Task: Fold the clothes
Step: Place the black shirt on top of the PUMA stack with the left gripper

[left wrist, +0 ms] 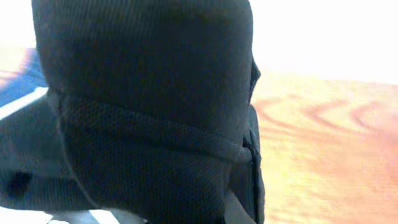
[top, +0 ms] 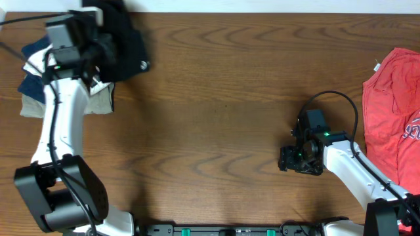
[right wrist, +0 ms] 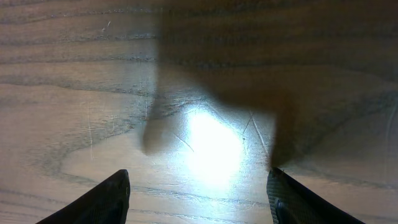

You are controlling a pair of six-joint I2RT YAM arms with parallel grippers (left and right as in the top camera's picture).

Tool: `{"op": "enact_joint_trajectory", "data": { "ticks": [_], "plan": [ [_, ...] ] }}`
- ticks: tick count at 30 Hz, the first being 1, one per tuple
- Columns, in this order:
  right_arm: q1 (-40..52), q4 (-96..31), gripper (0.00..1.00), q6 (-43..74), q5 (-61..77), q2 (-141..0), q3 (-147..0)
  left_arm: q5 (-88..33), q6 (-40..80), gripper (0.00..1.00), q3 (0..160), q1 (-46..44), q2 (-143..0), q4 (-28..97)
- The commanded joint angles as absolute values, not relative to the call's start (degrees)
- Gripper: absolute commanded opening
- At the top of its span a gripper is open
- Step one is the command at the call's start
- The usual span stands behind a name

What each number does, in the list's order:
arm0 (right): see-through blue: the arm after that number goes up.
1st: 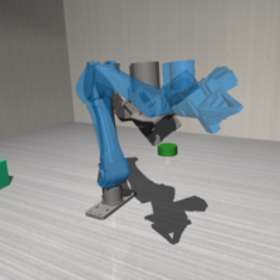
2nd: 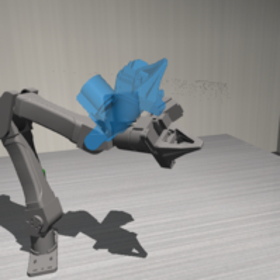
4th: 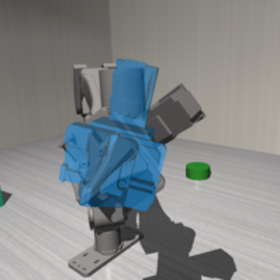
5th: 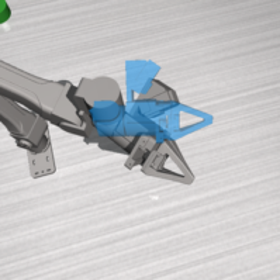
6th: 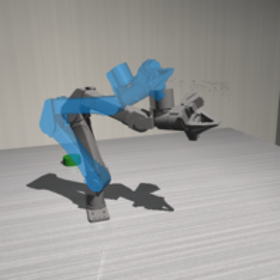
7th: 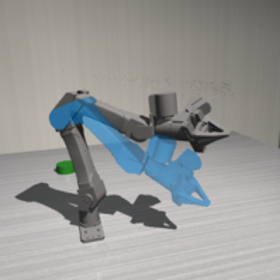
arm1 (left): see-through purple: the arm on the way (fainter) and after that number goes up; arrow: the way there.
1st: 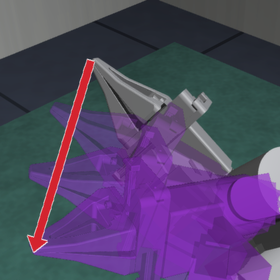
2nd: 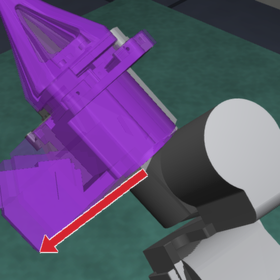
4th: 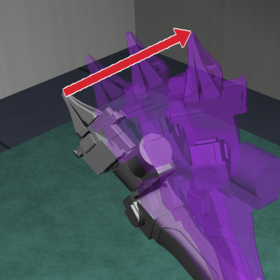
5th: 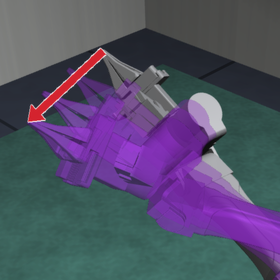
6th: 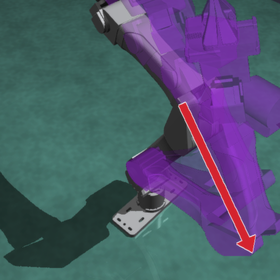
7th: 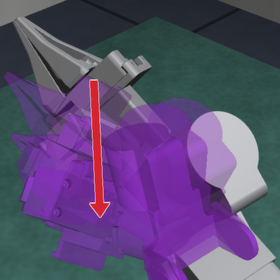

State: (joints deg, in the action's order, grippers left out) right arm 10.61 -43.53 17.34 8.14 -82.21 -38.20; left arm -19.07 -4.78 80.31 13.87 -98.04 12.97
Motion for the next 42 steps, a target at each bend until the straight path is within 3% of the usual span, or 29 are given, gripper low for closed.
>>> {"op": "enact_joint_trajectory", "data": {
  "ticks": [1, 8, 9, 11, 13, 14, 22, 34, 42],
  "plan": [
    [10.22, -43.51, 0.68, 17.08, 8.4, -81.52, -38.57, -18.7, -5.08, 0.06, 83.18, 17.89, -97.58, 10.09],
    [10.22, -43.88, 0.68, 17.1, 8.43, -81.52, -38.57, -18.35, 1.91, 0.07, 83.09, 28.08, -103.59, 8.82],
    [10.22, -43.99, 0.68, 17.1, 8.4, -81.52, -38.57, -18.41, 3.66, 0.13, 83.05, 29.45, -104.92, 9.28],
    [10.22, -44.12, 0.68, 17.08, 8.38, -81.52, -38.57, -20.45, 7.29, 0.56, 83.07, 31.57, -107.33, 10.15],
    [10.22, -44.1, 0.68, 17.06, 8.38, -81.52, -38.57, -25.61, 8.99, 0.87, 83.07, 33.3, -109.16, 11.14],
    [10.22, -44.07, 0.68, 17.06, 8.38, -81.52, -38.57, -28.45, 9.61, 0.97, 83.07, 33.89, -109.56, 11.46],
    [10.15, -44.18, 0.68, 16.12, 8.38, -81.52, -38.57, -49.8, 25.65, 0.98, 83.07, 37.15, -106.13, 0.75],
    [10.13, -44.66, 0.69, 15.57, 8.38, -81.52, -38.57, -44.16, 30.74, 0.98, 83.07, 38.44, -92.42, -3.51],
    [10.13, -44.88, 0.68, 15.59, 8.38, -81.52, -38.57, -39.57, 30.74, 0.98, 83.0, 36.86, -97.25, -3.57]
  ]
}}
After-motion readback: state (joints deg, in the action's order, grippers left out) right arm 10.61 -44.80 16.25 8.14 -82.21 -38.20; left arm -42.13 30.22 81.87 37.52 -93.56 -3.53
